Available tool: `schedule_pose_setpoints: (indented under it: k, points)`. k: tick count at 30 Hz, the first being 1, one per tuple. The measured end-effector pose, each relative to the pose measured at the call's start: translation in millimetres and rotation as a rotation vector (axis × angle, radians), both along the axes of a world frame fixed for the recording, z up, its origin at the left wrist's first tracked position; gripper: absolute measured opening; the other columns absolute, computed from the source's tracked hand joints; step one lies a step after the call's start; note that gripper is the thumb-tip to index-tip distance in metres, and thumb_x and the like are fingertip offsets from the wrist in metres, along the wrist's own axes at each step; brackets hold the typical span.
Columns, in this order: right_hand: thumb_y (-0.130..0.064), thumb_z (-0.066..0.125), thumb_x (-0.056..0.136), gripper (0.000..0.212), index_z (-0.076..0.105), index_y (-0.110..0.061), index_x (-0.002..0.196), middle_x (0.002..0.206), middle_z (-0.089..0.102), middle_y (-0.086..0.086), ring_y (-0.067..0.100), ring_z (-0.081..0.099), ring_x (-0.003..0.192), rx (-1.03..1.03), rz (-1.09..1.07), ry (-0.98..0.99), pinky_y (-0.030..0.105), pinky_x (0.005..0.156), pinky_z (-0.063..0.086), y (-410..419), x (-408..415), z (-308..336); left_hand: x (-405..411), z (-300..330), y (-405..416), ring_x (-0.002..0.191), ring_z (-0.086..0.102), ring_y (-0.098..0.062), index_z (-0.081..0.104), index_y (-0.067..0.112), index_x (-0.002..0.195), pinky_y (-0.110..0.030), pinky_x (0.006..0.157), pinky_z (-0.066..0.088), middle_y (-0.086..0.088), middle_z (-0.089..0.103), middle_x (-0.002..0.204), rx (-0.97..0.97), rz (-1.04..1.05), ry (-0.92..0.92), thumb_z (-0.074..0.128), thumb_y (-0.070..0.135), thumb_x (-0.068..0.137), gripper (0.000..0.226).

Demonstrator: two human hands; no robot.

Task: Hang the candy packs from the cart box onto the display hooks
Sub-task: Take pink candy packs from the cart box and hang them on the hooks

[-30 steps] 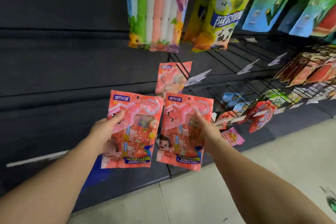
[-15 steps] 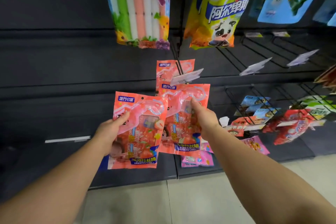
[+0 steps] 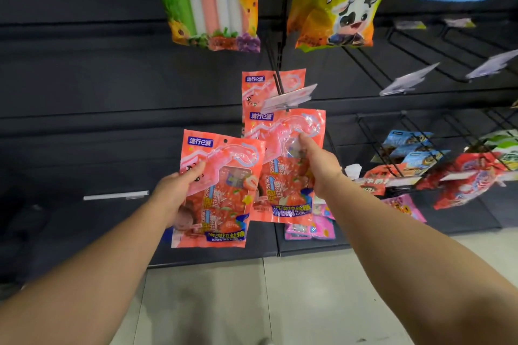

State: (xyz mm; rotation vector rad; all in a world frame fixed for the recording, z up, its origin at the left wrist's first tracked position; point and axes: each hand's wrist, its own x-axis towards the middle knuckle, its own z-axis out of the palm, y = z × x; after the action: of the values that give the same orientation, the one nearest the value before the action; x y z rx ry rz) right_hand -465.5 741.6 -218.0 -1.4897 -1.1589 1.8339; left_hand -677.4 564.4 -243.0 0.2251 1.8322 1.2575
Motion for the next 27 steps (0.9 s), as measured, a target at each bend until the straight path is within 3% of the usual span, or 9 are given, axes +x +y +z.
schedule_pose_setpoints:
  k: [4,7,11,16,19,21,24,25,27]
  points:
    - [-0.059,0.068,0.081,0.051,0.070,-0.012,0.101,0.098,0.073,0.008,0.027,0.070,0.094,0.029,-0.013,-0.019,0.044,0.090,0.056,8,-4,3,6,1,7,0.108,0.067,-0.034,0.070,0.022,0.108,-0.061,0.106,0.042,-0.006,0.076,0.106,0.009,0.009,0.001,0.077,0.073,0.054,0.075]
    - [-0.061,0.066,0.082,0.052,0.070,-0.011,0.099,0.084,0.070,0.004,0.024,0.067,0.083,0.046,-0.019,-0.047,0.042,0.086,0.056,15,-8,4,9,-2,13,0.109,0.066,-0.033,0.070,0.023,0.105,-0.060,0.107,0.041,-0.006,0.076,0.106,0.018,0.024,0.002,0.077,0.069,0.060,0.066]
    - [-0.062,0.064,0.083,0.052,0.066,-0.012,0.095,0.074,0.061,0.001,0.020,0.060,0.070,0.038,-0.038,-0.078,0.040,0.080,0.054,19,-12,3,11,-6,16,0.115,0.062,-0.032,0.070,0.023,0.110,-0.059,0.111,0.036,-0.005,0.073,0.114,0.032,0.035,0.005,0.077,0.077,0.046,0.084]
    - [-0.067,0.066,0.076,0.062,0.068,-0.011,0.104,0.088,0.069,0.004,0.025,0.067,0.081,0.026,-0.050,-0.098,0.042,0.083,0.056,22,-16,2,9,-15,17,0.115,0.063,-0.032,0.071,0.027,0.109,-0.059,0.110,0.037,-0.003,0.073,0.114,0.028,0.030,0.001,0.078,0.089,0.019,0.110]
    - [-0.069,0.068,0.067,0.063,0.070,-0.013,0.097,0.097,0.072,0.007,0.029,0.069,0.091,0.029,-0.077,-0.107,0.047,0.090,0.056,28,-23,3,14,-12,19,0.114,0.063,-0.032,0.071,0.026,0.108,-0.060,0.110,0.038,-0.004,0.074,0.113,0.025,0.020,-0.008,0.078,0.087,0.024,0.104]
    - [-0.068,0.068,0.072,0.060,0.067,-0.012,0.094,0.096,0.070,0.006,0.027,0.068,0.091,0.025,-0.073,-0.126,0.044,0.091,0.055,31,-27,7,18,-11,21,0.113,0.064,-0.032,0.071,0.025,0.107,-0.060,0.110,0.038,-0.004,0.074,0.112,0.025,0.016,-0.013,0.079,0.085,0.028,0.099]
    - [-0.067,0.062,0.082,0.050,0.061,-0.016,0.082,0.095,0.063,0.003,0.022,0.060,0.087,0.036,-0.009,-0.166,0.037,0.085,0.049,36,-28,8,22,-14,25,0.112,0.066,-0.032,0.070,0.025,0.107,-0.060,0.108,0.040,-0.004,0.075,0.110,0.013,0.005,-0.030,0.078,0.088,0.016,0.112]
    - [-0.068,0.062,0.081,0.051,0.062,-0.017,0.083,0.099,0.064,0.004,0.022,0.060,0.088,0.032,0.018,-0.165,0.037,0.082,0.049,38,-27,6,24,-14,26,0.111,0.066,-0.032,0.070,0.025,0.108,-0.060,0.107,0.041,-0.004,0.076,0.110,0.016,0.000,-0.037,0.077,0.089,0.015,0.113]
    - [-0.066,0.063,0.082,0.058,0.065,-0.012,0.104,0.104,0.065,0.004,0.022,0.062,0.089,0.026,0.028,-0.142,0.035,0.071,0.047,39,-25,3,30,-10,30,0.110,0.066,-0.031,0.071,0.026,0.108,-0.059,0.106,0.043,-0.003,0.076,0.109,0.022,-0.020,-0.036,0.077,0.089,0.017,0.111]
